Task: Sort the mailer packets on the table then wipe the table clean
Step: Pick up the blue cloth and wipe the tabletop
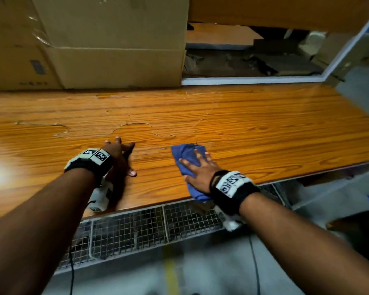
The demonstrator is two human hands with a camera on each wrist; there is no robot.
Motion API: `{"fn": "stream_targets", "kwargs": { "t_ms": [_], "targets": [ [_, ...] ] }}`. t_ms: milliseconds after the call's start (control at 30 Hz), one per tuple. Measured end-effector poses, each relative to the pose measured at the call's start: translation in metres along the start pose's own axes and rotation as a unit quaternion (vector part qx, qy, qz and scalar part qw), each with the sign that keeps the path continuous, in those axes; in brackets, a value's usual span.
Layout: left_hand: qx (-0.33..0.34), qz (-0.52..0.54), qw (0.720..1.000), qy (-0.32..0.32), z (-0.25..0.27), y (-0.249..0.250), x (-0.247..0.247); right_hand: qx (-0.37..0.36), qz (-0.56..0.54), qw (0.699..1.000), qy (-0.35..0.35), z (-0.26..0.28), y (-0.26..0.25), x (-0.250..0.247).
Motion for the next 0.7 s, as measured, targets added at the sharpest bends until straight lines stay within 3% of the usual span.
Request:
{"fn": "stream_targets", "kwargs": {
  "t_ms": [100,167,200,333,400,500,600,700],
  "targets": [
    [0.002,-0.011,1.000,0.008,0.003,0.002,-0.001,0.141,-0.023,0.989,0.029,0.015,0.082,-0.013],
    [-0.005,-0.032,0.999,0.001,0.004,0.005,-0.003,0.200,-0.056,0.977,0.045,0.029,0.098,-0.022],
    [-0.005,-0.045,0.999,-0.003,0.006,0.009,-0.006,0.198,-0.058,0.978,0.042,0.030,0.089,-0.019],
    [0.063,-0.059,0.995,0.050,0.020,0.066,-0.016,0.076,-0.035,0.996,0.014,0.020,0.004,0.007],
    [0.083,-0.050,0.995,0.033,0.027,0.102,-0.005,0.064,-0.042,0.997,0.003,0.013,0.003,0.018],
    [0.068,-0.068,0.995,0.013,0.019,0.120,0.018,0.116,-0.022,0.993,0.009,0.026,0.054,0.010],
    [0.072,-0.059,0.996,0.011,0.013,0.117,0.021,0.229,-0.059,0.971,0.030,0.056,0.116,-0.005],
    [0.065,-0.071,0.995,-0.007,0.007,0.119,0.017,0.272,-0.085,0.958,0.039,0.052,0.132,-0.004]
  ]
}}
Point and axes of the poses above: each hand's wrist, its own z-axis away from the middle knuckle, its own x-axis out of the palm, y = z × x, the point moved 4 cm from there along -z, towards the middle knuckle, and after that the axes turned 12 degrees about -z, right-handed, at the moved point
